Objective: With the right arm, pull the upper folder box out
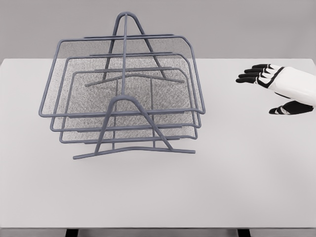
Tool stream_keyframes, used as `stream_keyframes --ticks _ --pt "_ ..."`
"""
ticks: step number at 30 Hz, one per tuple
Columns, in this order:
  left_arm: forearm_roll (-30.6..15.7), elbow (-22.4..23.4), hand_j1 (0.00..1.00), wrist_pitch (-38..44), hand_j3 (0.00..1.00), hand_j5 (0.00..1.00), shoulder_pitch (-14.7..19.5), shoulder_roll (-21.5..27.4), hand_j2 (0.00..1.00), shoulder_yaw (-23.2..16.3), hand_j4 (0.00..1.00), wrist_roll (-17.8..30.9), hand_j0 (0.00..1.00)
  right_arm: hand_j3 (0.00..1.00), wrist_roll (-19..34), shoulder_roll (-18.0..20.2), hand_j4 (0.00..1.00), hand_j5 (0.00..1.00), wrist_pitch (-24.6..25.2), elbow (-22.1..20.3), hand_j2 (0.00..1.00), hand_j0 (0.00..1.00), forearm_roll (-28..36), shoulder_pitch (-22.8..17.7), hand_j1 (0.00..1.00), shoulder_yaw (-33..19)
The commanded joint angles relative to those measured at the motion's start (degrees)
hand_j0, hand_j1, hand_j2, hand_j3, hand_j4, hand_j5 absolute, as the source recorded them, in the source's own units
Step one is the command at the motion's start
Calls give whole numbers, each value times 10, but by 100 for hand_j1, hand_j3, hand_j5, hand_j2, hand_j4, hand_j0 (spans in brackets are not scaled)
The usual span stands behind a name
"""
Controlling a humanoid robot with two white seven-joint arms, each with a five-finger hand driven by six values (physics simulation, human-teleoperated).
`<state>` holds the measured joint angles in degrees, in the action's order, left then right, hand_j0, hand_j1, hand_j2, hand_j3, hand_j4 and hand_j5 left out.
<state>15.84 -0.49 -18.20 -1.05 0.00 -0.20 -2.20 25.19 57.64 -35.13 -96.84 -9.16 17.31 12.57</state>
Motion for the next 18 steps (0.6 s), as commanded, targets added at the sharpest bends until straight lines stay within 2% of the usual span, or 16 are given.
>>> stream_keyframes --ticks 1,2,4,5,7,10,12,14,18 --pt "0 0 100 0 100 100 0 0 100 0 100 0 100 100 0 0 100 100 1 3 100 100 4 5 100 2" --pt "0 0 100 0 100 100 0 0 100 0 100 0 100 100 0 -2 100 100 1 10 100 100 1 28 100 21" --pt "0 0 100 0 100 100 0 0 100 0 100 0 100 100 0 -11 100 100 1 23 100 100 0 125 100 133" --pt "0 0 100 0 100 100 0 0 100 0 100 0 100 100 0 -19 100 100 1 25 100 100 -2 158 100 169" --pt "0 0 100 0 100 100 0 0 100 0 100 0 100 100 0 -48 100 100 1 27 100 100 -22 169 100 180" --pt "0 0 100 0 100 100 0 0 100 0 100 0 100 100 0 -65 100 100 1 28 100 100 -21 198 100 210" --pt "0 1 100 0 100 100 0 0 100 0 100 0 100 100 0 -76 100 100 1 33 100 100 -21 222 100 220" --pt "0 0 100 0 100 100 0 0 100 0 100 0 100 100 0 -91 100 100 1 44 100 100 -21 262 100 257" --pt "0 0 100 0 100 100 0 0 100 0 100 0 100 100 0 -104 100 100 1 59 100 100 -22 272 100 276"
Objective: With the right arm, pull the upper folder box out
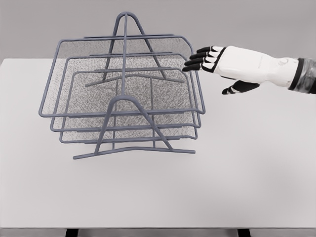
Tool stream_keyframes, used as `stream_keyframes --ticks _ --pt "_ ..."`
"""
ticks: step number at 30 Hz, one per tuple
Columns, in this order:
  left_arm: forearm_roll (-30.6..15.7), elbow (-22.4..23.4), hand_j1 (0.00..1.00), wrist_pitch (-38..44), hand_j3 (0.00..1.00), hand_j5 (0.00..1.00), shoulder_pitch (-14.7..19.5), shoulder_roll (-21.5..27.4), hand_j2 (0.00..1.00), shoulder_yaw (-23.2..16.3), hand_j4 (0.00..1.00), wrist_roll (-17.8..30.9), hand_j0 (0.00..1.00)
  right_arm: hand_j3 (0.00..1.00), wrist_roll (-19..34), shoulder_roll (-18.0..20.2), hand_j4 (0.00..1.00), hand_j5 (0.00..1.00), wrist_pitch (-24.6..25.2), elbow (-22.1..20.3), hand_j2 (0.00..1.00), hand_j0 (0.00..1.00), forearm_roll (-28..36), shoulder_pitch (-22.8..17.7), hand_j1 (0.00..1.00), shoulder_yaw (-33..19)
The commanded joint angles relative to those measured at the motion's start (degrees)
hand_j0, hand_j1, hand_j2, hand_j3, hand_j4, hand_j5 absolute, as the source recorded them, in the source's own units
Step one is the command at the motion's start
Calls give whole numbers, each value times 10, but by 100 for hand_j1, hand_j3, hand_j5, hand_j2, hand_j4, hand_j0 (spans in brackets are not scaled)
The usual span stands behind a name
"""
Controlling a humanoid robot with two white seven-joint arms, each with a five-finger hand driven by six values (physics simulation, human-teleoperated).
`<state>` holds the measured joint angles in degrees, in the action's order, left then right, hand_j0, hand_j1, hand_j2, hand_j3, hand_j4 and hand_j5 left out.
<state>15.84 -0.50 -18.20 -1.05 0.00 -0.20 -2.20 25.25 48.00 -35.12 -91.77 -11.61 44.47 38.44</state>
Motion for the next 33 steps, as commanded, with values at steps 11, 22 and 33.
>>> stream_keyframes --ticks 11,22,33 --pt "0 1 100 0 100 100 0 0 100 0 100 0 100 100 -1 -25 100 100 1 23 100 100 -25 -8 100 41" --pt "0 0 100 0 100 100 0 0 100 0 100 0 100 100 -1 2 100 100 1 18 100 100 -31 -29 100 40" --pt "0 0 100 0 100 100 0 0 100 0 100 0 100 100 -2 79 100 100 1 -32 100 100 -24 -36 100 36"
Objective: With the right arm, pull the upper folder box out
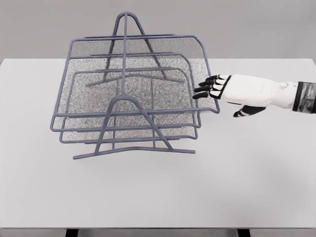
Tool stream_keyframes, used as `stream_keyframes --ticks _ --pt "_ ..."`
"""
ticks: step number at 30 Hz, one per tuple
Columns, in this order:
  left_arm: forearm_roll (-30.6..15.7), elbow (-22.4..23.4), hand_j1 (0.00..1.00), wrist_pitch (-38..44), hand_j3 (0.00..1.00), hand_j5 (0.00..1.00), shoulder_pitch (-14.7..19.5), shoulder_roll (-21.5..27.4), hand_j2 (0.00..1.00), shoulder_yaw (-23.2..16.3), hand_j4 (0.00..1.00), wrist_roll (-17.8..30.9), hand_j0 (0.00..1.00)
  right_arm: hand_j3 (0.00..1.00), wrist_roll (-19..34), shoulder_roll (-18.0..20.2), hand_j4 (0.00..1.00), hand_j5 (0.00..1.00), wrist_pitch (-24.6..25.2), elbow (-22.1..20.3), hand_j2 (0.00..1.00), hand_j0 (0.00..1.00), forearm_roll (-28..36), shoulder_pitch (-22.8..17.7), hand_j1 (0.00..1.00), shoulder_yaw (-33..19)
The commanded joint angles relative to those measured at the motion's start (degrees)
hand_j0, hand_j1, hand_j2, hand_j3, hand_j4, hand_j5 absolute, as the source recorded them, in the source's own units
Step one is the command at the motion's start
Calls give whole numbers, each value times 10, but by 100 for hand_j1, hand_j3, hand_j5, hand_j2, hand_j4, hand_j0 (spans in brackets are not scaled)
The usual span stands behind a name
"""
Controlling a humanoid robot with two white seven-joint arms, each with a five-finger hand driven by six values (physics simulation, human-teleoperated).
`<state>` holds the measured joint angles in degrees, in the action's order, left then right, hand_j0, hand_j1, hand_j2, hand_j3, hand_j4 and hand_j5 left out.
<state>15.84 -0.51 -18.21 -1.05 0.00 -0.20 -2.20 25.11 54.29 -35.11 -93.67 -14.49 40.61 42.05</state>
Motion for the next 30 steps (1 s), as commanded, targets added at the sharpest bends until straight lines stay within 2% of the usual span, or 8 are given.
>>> stream_keyframes --ticks 1,5,7,16,30 --pt "0 0 100 0 100 100 0 0 100 0 100 0 100 100 -1 24 100 100 1 -13 100 100 5 -1 100 -1" --pt "0 0 100 0 100 100 0 0 100 0 100 0 100 100 -1 31 100 100 1 -19 100 100 4 -7 100 -1" --pt "0 0 100 0 100 100 0 0 100 0 100 0 100 100 -1 49 100 100 1 -22 100 100 5 -10 100 -1" --pt "0 1 100 0 100 100 0 0 100 0 100 0 100 100 -1 87 100 100 1 -46 100 100 6 -14 100 -4" --pt "0 0 100 0 100 100 0 0 100 0 100 0 100 100 -2 146 100 100 1 -55 100 100 8 -19 100 -6"
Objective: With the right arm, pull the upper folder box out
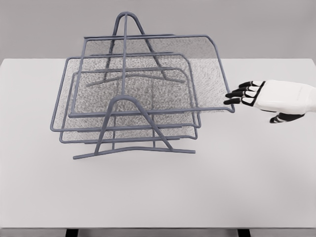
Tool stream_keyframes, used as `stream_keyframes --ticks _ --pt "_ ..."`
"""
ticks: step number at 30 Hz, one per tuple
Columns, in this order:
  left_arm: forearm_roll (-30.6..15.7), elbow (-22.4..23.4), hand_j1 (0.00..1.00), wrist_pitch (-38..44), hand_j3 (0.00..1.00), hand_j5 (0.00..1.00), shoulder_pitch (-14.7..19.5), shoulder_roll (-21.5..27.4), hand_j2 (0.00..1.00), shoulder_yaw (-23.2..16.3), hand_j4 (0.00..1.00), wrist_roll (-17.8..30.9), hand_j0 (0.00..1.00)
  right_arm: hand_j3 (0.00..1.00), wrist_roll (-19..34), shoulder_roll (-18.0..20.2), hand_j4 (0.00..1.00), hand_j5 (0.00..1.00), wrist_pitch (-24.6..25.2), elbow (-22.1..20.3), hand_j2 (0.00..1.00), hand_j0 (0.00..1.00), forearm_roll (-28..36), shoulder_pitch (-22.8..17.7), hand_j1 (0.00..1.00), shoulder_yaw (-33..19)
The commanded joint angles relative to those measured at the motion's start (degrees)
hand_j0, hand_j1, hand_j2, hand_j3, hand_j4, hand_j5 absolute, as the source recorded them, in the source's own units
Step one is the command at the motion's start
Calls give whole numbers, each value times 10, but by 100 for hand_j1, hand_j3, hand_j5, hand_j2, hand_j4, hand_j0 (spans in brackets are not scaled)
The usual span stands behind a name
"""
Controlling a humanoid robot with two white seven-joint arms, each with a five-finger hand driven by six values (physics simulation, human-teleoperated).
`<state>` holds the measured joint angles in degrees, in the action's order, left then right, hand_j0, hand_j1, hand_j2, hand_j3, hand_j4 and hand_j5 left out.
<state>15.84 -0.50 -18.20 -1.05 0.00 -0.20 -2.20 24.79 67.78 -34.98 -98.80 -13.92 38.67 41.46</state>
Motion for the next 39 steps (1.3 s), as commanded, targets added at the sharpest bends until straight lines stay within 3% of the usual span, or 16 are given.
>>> stream_keyframes --ticks 1,14,16,20,21,25,27,29,30,32,39 --pt "0 0 100 0 100 100 0 0 100 0 100 0 100 100 1 11 100 100 0 -3 100 100 2 -1 100 0" --pt "0 0 100 0 100 100 0 0 100 0 100 0 100 100 -1 67 100 100 0 -12 100 100 28 0 100 -13" --pt "0 1 100 0 100 100 0 0 100 -1 100 0 100 100 -1 66 100 100 0 -21 100 100 57 0 100 -52" --pt "0 0 100 0 100 100 0 0 100 0 100 0 100 100 -1 62 100 100 0 -22 100 100 87 2 100 -75" --pt "0 0 100 0 100 100 0 0 100 0 100 0 100 100 -1 52 100 100 0 -22 100 100 88 4 100 -75" --pt "0 0 100 0 100 100 0 0 100 -1 100 0 100 100 1 -65 100 100 0 -17 100 100 60 7 100 -74" --pt "0 0 100 0 100 100 0 0 100 0 100 0 100 100 2 -82 100 100 0 -17 100 100 50 7 100 -73" --pt "0 0 100 0 100 100 0 0 100 0 100 0 100 100 2 -70 100 100 0 -17 100 100 50 6 100 -74" --pt "0 0 100 -1 100 100 0 0 100 0 100 0 100 100 1 -15 100 100 0 -19 100 100 57 7 100 -74" --pt "0 0 100 0 100 100 0 0 100 0 100 0 100 100 0 24 100 100 0 -22 100 100 86 8 100 -80" --pt "0 0 100 0 100 100 0 0 100 0 100 0 100 100 0 17 100 100 0 -22 100 100 101 4 100 -99"
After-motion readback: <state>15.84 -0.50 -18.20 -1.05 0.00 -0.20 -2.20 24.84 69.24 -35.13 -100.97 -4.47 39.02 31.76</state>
